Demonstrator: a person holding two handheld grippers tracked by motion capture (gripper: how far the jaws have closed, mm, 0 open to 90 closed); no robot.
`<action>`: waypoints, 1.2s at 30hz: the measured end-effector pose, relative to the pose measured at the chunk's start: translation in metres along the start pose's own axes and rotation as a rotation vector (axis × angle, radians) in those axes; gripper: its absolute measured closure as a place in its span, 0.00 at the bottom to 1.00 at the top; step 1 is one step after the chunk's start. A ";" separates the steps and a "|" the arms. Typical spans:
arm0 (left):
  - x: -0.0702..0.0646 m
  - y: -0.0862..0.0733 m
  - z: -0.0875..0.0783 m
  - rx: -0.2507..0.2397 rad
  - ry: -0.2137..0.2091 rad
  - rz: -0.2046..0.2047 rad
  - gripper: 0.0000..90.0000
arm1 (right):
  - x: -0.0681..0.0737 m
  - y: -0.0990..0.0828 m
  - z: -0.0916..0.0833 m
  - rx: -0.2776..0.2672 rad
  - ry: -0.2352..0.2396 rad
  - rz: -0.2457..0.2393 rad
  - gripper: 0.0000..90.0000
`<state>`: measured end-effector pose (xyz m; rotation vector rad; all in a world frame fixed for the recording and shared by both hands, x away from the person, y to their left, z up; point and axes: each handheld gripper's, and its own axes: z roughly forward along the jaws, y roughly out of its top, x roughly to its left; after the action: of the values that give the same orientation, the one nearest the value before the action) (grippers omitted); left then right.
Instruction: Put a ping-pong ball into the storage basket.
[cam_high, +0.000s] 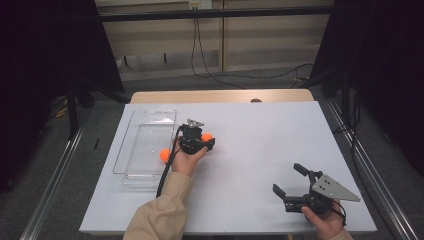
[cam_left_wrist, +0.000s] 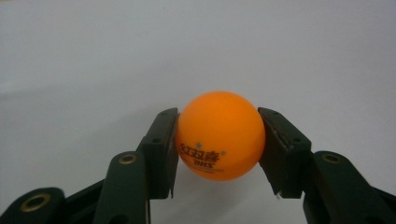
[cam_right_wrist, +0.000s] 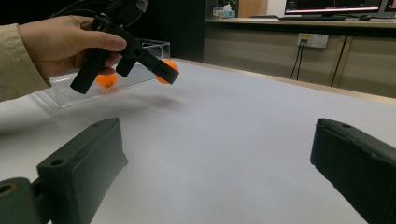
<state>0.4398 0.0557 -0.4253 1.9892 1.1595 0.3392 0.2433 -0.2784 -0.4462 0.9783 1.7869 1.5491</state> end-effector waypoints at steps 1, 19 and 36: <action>0.000 0.000 -0.001 -0.005 -0.001 -0.006 0.57 | 0.000 0.000 0.000 0.000 0.000 0.001 0.03; 0.002 0.001 -0.009 -0.006 -0.002 -0.001 0.57 | 0.001 0.000 0.001 0.002 0.000 -0.002 0.03; 0.005 0.002 -0.020 -0.014 0.002 0.005 0.57 | 0.001 -0.001 0.001 0.005 -0.001 -0.001 0.03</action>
<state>0.4321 0.0692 -0.4117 1.9805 1.1506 0.3506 0.2437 -0.2773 -0.4468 0.9801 1.7907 1.5443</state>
